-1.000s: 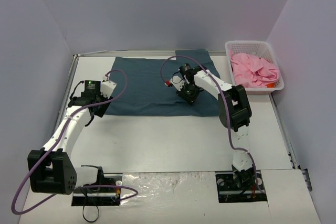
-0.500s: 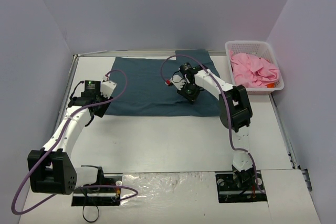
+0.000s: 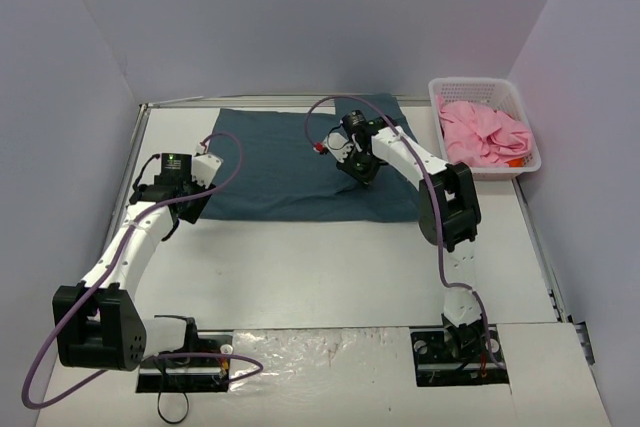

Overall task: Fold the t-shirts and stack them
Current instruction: Fold the flattened tshirt in 1/3 of the way

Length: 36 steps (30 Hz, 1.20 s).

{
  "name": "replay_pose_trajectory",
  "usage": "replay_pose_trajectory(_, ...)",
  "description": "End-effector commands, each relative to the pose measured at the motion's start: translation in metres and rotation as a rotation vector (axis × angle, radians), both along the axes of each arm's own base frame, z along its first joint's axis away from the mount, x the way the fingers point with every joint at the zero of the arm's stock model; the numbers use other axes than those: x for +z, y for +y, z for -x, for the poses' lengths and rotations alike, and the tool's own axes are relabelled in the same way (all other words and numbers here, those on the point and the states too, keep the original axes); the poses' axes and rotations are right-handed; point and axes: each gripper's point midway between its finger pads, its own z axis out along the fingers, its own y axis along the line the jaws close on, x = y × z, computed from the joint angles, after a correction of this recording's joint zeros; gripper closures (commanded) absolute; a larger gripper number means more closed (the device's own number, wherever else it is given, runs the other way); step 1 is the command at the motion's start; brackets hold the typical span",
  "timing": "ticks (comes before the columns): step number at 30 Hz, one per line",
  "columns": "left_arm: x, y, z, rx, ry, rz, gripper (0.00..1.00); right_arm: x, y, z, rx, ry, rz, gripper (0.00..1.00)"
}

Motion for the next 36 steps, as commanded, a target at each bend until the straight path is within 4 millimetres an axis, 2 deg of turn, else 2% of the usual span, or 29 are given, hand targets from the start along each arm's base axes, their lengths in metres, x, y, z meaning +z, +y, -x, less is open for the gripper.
replay_pose_trajectory(1, -0.002, 0.002, 0.003, 0.014, 0.012, 0.001, 0.55, 0.018, -0.001, -0.004, 0.009, -0.032, 0.031, 1.00)
replay_pose_trajectory(15, -0.004, 0.004, 0.004, 0.017, 0.016, -0.006, 0.55, 0.015, 0.016, -0.017, 0.071, -0.071, 0.070, 1.00)
replay_pose_trajectory(24, -0.005, 0.004, 0.004, 0.018, 0.018, -0.007, 0.55, 0.005, 0.020, -0.023, 0.108, -0.076, 0.111, 1.00)
replay_pose_trajectory(31, -0.006, 0.004, 0.004, 0.015, 0.019, -0.008, 0.55, 0.004, 0.020, -0.032, 0.115, -0.107, 0.156, 1.00)
replay_pose_trajectory(36, -0.006, 0.004, 0.005, 0.016, 0.021, -0.008, 0.55, 0.004, 0.027, -0.036, 0.124, -0.120, 0.160, 1.00)
